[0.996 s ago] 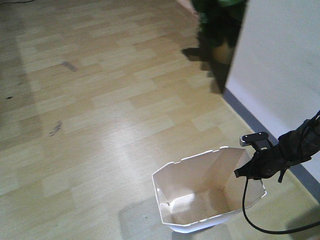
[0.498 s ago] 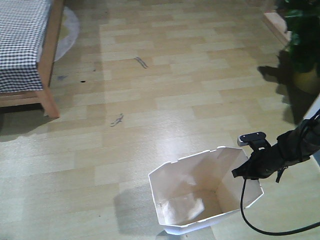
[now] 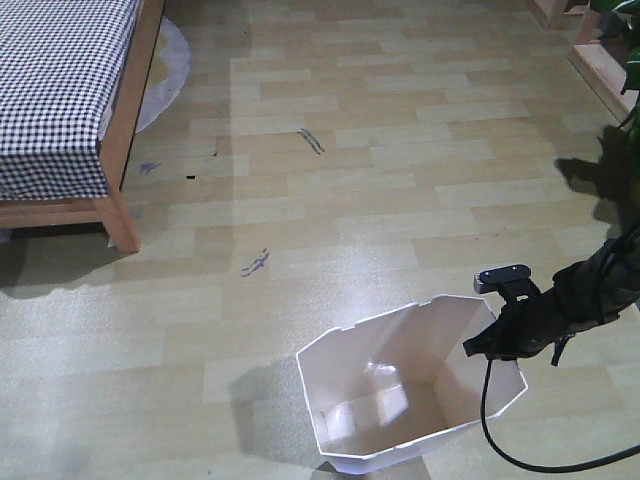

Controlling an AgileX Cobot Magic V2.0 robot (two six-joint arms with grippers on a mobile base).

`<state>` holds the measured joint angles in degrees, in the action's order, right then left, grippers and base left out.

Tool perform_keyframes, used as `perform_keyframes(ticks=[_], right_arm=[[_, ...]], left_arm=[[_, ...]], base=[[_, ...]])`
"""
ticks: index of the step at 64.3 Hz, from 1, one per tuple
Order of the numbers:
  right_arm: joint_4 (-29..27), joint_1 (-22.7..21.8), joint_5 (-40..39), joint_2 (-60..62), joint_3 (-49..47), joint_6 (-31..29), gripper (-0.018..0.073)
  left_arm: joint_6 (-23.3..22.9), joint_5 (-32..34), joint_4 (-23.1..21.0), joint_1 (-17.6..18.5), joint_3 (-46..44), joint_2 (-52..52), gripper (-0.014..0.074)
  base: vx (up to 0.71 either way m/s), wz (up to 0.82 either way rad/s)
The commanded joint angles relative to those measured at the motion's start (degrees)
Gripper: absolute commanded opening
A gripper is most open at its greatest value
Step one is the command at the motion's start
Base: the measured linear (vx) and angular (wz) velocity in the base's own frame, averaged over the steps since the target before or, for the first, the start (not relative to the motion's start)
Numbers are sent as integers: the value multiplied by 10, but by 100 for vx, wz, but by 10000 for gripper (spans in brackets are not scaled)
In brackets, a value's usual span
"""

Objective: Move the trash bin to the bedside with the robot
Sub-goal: 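Turn the base toward the bed carrying the bin in the right gripper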

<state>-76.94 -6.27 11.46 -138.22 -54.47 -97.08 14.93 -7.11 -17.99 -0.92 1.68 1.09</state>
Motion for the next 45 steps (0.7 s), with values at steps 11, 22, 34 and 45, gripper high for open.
perform_keyframes(ticks=[11, 22, 34, 45], right_arm=[[-12, -4, 57, 44, -8, 3, -3], [-12, -4, 57, 44, -8, 3, -3], [-12, -4, 57, 44, -8, 3, -3], [-12, -4, 57, 44, -8, 3, -3]], left_arm=[[-2, 38, -6, 3, 12, 5, -6], [-2, 38, -6, 3, 12, 5, -6], [-2, 38, -6, 3, 12, 5, -6], [-2, 38, -6, 3, 12, 5, -6]], base=[[31, -10], [34, -10], [36, -5], [38, 5]])
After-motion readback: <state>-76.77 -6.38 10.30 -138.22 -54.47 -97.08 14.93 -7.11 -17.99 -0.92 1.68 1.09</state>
